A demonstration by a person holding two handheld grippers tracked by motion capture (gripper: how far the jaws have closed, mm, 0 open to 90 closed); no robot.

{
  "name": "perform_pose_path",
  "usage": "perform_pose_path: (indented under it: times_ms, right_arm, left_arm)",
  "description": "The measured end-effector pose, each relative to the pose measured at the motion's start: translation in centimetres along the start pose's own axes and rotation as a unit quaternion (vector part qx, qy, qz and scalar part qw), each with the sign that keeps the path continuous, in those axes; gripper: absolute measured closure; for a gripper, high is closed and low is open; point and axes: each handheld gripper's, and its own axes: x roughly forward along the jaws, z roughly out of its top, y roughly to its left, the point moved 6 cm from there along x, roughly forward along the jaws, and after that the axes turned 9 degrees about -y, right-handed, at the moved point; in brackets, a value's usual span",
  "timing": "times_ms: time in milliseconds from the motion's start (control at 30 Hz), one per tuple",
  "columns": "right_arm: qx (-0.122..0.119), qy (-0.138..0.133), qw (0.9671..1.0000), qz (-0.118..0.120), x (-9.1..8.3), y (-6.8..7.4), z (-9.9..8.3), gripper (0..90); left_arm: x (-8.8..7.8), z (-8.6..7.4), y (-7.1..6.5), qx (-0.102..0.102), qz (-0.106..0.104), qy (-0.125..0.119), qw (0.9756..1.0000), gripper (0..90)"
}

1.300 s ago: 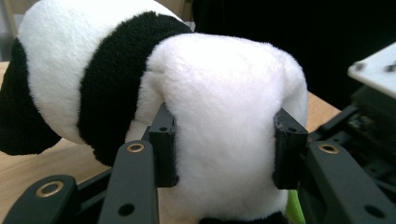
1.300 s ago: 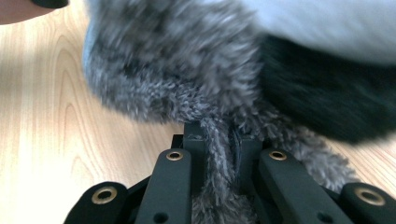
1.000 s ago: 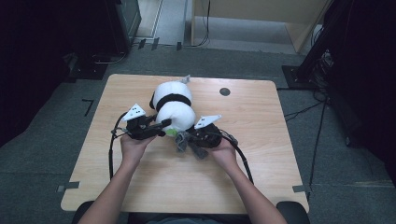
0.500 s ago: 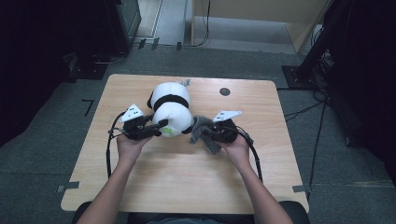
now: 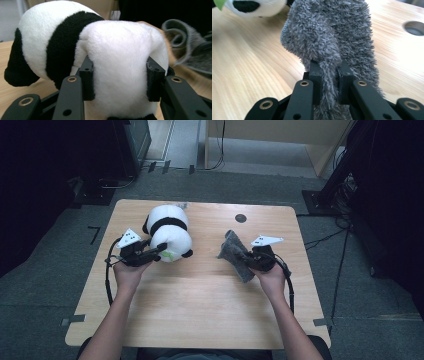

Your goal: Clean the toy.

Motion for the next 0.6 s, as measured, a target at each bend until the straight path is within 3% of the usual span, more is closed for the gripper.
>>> perform_pose_path:
  times_ms: [167,467,600]
  right_arm:
    - [0.017,0.012,0.9994,-0.027,-1.0,-1.9,-1.3,78.0]
    - [0.028,0.039,0.9971,-0.059,-1.0,-4.1,-3.5,76.0]
    - [0.033,0.045,0.996,-0.07,-0.8,-4.9,-4.1,75.2]
  left_arm:
    - [-0.1,-0.5,1.4,-0.009,0.011,-0.001,0.9999,53.4]
    - [0.3,-2.2,2.6,0.011,0.021,0.029,0.9993,52.1]
    - [0.4,-2.8,3.3,-0.005,0.016,0.029,0.9994,50.7]
